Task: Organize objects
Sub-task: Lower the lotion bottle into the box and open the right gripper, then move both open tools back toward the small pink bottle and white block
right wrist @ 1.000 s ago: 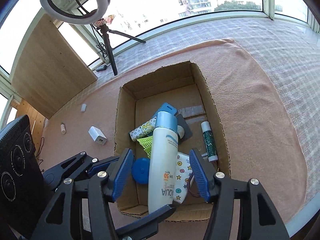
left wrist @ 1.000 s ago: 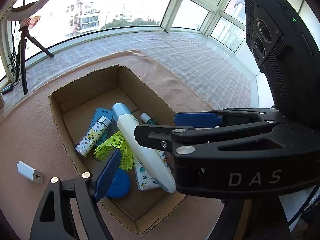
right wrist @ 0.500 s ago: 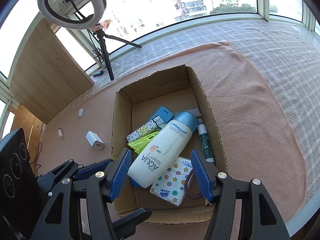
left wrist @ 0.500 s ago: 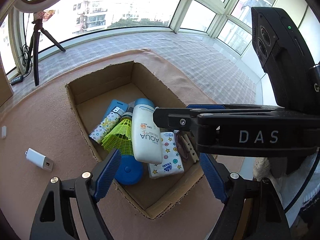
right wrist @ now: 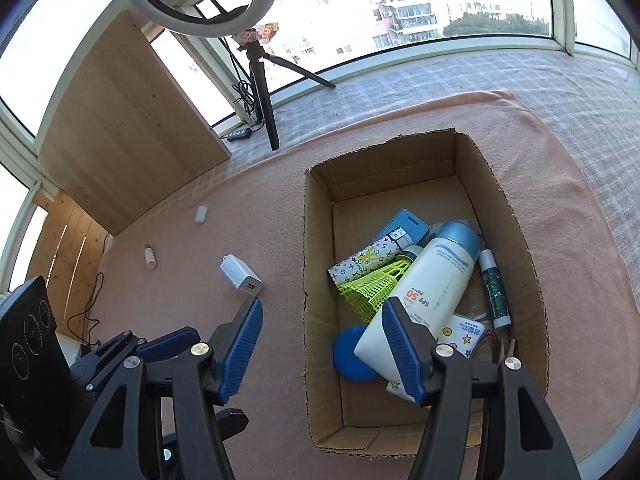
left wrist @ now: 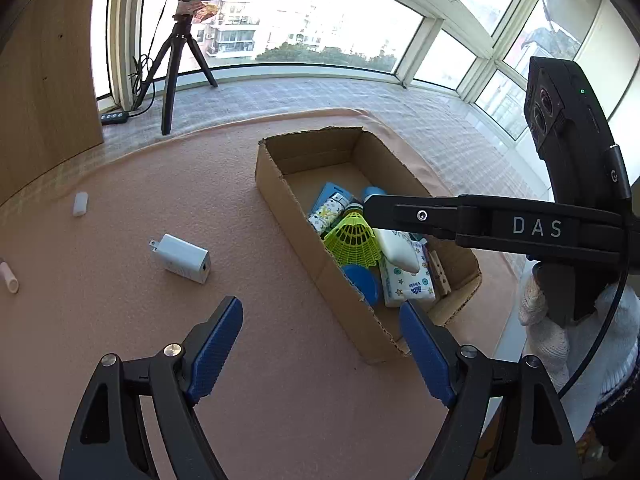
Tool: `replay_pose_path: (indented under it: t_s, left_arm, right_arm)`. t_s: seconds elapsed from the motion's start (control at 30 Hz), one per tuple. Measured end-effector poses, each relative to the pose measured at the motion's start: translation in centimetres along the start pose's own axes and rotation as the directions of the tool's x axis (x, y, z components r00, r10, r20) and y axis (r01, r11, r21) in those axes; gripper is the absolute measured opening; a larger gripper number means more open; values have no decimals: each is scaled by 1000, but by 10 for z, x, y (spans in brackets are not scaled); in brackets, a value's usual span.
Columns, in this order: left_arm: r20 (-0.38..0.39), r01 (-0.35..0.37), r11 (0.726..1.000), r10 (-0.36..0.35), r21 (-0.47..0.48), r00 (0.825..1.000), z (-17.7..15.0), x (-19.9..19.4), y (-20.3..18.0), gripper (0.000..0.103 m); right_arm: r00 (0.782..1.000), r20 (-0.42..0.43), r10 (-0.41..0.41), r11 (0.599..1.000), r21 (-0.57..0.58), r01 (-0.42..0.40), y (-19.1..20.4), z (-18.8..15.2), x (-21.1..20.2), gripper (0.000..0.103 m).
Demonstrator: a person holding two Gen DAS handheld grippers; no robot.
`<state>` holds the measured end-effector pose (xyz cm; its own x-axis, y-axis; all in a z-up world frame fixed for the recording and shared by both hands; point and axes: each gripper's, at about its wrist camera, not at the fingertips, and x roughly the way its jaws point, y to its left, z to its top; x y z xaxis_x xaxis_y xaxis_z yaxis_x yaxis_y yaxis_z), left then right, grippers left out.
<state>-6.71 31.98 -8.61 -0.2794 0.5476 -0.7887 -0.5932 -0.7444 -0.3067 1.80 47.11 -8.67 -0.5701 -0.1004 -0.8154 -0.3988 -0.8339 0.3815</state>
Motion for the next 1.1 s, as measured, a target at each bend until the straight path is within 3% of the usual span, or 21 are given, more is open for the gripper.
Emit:
replay_pose_path:
  t_s: [0.3,0.53,0.87,1.1]
  left_arm:
    - [6,-144,983,145,-118,989,-18,-37,89,83]
    - [26,-256,953,263,-164,964,-26,-67,140,83]
    - [19,-332,916,345,-225,938,-30,-84,198,83]
    - [-20,-368,874,381,-317,924,-26,-83,257,83]
  right_arm:
    - [1000,-8,30,998,-49,-30,52,1,19,58]
    - [998,-29,50,994,-97,-53,92,0,39,58]
    - [996,-73,56,986,-153,-67,134,3,75,58]
    - [995,-91,29,983,-178,-45,153,10,100,58]
